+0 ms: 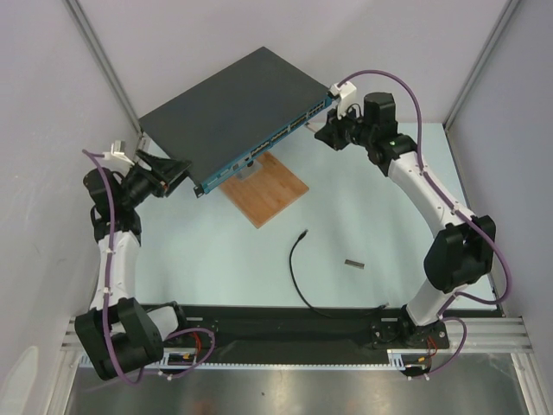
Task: Insert the plug into the switch port
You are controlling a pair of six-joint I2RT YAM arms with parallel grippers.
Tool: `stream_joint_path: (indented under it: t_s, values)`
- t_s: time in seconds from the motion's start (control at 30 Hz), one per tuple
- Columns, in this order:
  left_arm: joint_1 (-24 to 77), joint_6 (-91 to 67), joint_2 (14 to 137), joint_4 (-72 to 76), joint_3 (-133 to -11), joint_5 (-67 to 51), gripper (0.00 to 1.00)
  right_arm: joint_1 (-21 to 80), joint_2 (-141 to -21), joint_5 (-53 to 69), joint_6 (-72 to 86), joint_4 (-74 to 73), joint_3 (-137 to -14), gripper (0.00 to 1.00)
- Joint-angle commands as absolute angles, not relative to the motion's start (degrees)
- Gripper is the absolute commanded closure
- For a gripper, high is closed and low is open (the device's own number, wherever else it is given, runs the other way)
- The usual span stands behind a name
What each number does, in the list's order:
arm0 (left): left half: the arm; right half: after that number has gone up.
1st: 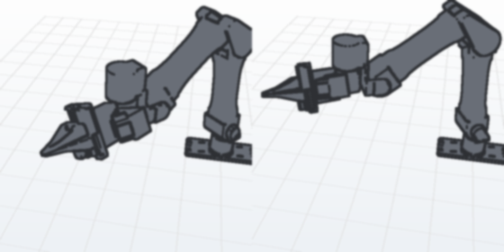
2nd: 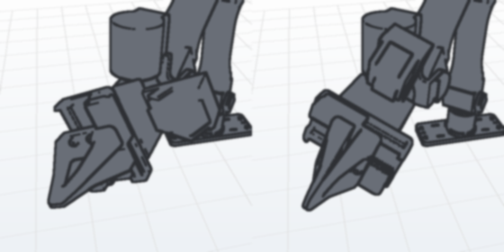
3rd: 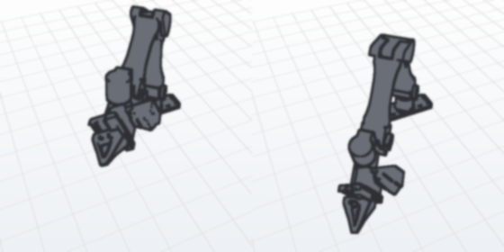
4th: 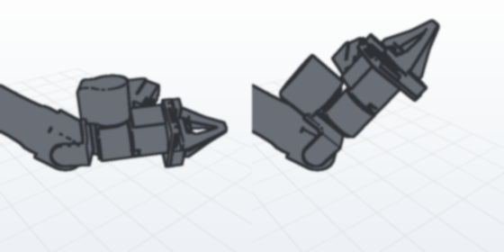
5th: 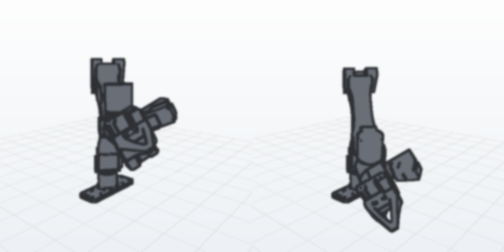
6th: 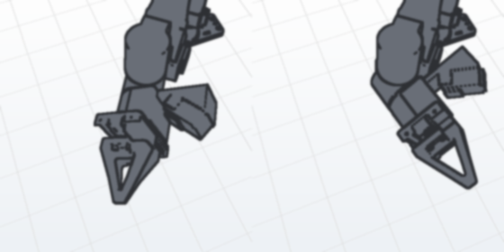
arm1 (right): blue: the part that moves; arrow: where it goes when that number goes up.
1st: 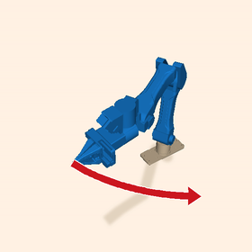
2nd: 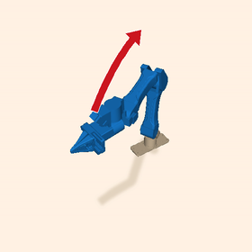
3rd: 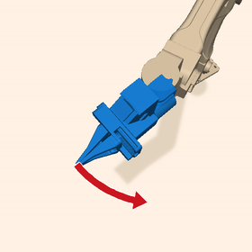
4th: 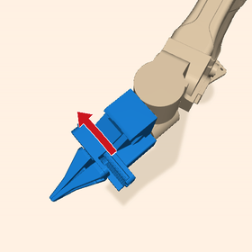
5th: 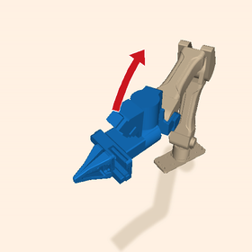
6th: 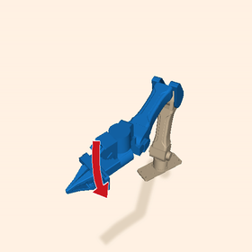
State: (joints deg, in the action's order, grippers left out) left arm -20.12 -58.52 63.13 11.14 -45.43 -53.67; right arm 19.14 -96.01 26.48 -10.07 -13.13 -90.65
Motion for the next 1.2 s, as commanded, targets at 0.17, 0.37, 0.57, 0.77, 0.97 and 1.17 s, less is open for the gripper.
stream_joint_path:
  t_s: [0.17,0.37,0.57,0.77,0.97,1.17]
  values:
    - [-18.02,-59.15,64.07,13.45,-45.62,-51.86,0.51,20.48,-97.38,25.31,-10.72,-9.40,-95.10,1.00]
    - [-17.93,-59.06,64.51,13.01,-45.88,-52.56,0.78,21.27,-97.38,22.59,-11.86,-9.40,-94.92,1.00]
    - [-17.93,-59.15,64.69,12.83,-46.58,-52.56,0.92,21.18,-97.38,20.66,-13.10,-9.32,-95.01,1.00]
    - [-17.84,-58.89,64.86,12.31,-46.93,-52.91,1.00,20.39,-97.47,21.44,-13.80,-10.37,-95.27,1.00]
    - [-17.84,-58.80,65.04,12.04,-47.63,-53.00,1.00,18.64,-96.33,23.20,-12.66,-11.16,-94.40,1.00]
    - [-17.84,-58.80,65.39,12.04,-48.34,-52.91,1.00,18.02,-94.83,25.57,-15.03,-14.23,-94.83,1.00]
